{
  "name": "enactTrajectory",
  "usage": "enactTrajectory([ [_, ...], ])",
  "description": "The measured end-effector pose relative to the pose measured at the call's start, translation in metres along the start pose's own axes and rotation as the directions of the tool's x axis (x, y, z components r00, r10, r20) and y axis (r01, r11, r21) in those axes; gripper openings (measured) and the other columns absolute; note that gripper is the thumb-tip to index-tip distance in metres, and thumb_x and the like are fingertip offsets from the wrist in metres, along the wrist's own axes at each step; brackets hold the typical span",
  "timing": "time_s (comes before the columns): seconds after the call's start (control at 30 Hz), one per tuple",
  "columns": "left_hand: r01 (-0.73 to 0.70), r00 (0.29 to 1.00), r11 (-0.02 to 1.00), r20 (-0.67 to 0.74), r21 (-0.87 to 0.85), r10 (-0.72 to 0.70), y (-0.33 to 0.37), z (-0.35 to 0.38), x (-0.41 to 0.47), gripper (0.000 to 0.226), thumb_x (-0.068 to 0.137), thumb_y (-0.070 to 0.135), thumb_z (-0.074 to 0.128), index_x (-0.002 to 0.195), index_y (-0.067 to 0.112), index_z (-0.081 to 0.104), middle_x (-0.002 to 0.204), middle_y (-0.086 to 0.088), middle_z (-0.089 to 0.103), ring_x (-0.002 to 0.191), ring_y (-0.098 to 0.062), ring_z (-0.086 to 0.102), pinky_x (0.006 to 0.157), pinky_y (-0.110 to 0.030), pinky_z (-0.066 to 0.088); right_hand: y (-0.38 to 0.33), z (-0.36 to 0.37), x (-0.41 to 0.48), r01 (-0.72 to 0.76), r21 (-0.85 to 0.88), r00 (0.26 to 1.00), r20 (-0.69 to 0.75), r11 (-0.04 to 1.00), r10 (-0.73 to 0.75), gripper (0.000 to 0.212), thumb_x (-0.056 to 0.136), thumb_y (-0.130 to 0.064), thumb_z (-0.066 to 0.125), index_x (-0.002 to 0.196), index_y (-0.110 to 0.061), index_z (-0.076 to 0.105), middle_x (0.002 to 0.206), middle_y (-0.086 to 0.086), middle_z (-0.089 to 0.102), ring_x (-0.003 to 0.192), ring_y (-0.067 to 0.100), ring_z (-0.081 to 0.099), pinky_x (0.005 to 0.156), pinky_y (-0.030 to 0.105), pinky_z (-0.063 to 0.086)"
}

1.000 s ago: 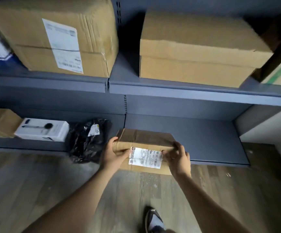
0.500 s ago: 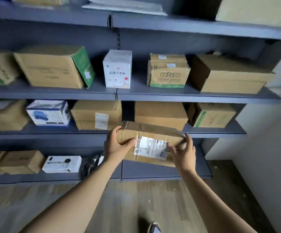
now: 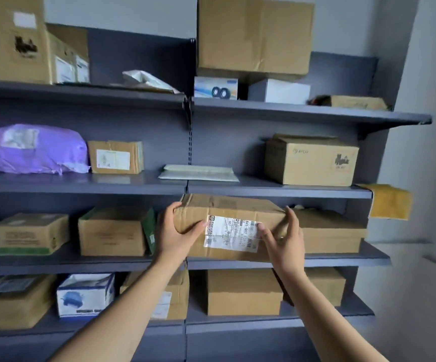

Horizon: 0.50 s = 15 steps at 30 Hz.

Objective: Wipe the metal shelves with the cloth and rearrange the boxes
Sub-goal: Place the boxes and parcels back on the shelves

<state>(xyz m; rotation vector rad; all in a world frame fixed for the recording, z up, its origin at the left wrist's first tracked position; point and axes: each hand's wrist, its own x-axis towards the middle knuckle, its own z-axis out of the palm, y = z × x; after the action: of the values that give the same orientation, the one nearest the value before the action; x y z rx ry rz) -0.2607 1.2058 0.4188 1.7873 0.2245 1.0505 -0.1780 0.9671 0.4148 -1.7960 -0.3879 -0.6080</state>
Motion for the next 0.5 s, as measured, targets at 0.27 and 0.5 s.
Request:
enactTrajectory([
  [0.27,-0.084,0.996,0.995,-0.018,-0.048,0.084,0.045,-0.005,0.050,0.072,0.075,0.035,0.088,0.135,0.031,0.048,0.132,0.010,0.051,0.118,-0.010,0.050,0.079,-0.010,0.038,-0.040,0.009,0.051,0.098,0.038,0.994,-0.053,0.994,-0.096,0.084,0.086,-0.049,0.074,0.155,-0.026,0.033,0.149,0.010,0.047,0.137,0.024,0.043,0.107,0.037,0.040],
  [0.5,-0.148,0.987,0.989,-0.054,0.011,0.149,0.041,0.020,0.115,0.083,0.056,0.067,0.080,0.128,0.047,0.044,0.134,0.010,0.052,0.124,-0.014,0.050,0.102,-0.040,0.047,-0.037,0.029,0.120,0.168,0.032,0.983,-0.075,0.985,-0.165,0.083,0.087,-0.052,0.073,0.154,-0.028,0.032,0.154,0.002,0.045,0.138,0.022,0.045,0.103,0.042,0.044],
])
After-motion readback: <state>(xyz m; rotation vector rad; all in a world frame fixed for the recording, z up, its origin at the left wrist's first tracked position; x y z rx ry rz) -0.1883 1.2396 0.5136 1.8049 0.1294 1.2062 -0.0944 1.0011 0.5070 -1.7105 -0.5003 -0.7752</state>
